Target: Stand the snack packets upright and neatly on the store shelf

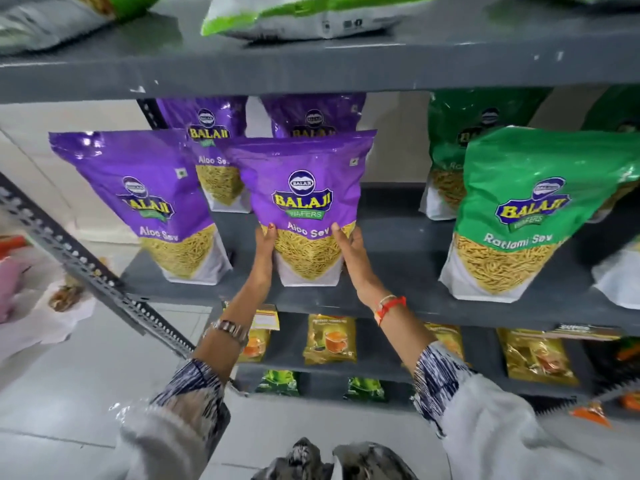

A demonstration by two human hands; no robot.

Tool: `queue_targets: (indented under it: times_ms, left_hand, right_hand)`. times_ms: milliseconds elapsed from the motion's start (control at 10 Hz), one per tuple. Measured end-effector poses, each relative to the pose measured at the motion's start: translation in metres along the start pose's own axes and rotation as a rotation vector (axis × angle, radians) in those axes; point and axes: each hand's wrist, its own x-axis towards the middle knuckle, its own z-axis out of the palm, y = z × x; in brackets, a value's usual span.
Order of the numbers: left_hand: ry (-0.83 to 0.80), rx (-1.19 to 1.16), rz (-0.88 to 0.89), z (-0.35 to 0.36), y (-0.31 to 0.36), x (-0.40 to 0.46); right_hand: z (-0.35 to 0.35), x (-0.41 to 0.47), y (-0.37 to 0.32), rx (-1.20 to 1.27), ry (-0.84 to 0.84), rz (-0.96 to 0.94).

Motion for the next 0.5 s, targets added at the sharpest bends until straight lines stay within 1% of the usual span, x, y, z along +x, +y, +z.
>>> queue_targets:
  times_ms: [100,200,300,400,500]
  left_hand:
    - [-0.008,0.015,0.071,0.002,-0.004,-0.009]
    - [-0.021,-0.017,0.061,-0.002,-0.006,-0.011]
    - [-0.019,0.01,0.068,-0.003,0.002,-0.017]
    - [0.074,0.003,0.084,-0.001,0.011,-0.022]
    - [0.276,0.278,0.186,0.004,0.012,-0.041]
  right_hand:
    - [0.001,-0.005,0.007,-0.021,0.014,-0.004]
    - [0.003,-0.01,0.012,-0.027,0.029,-0.016]
    - [0.006,-0.018,0.009,-0.034,0.03,-0.018]
    - [0.003,-0.023,0.008,-0.054,0.049,0.006]
    - [-0.004,-0.041,0.0,-0.262,0.185,-0.083]
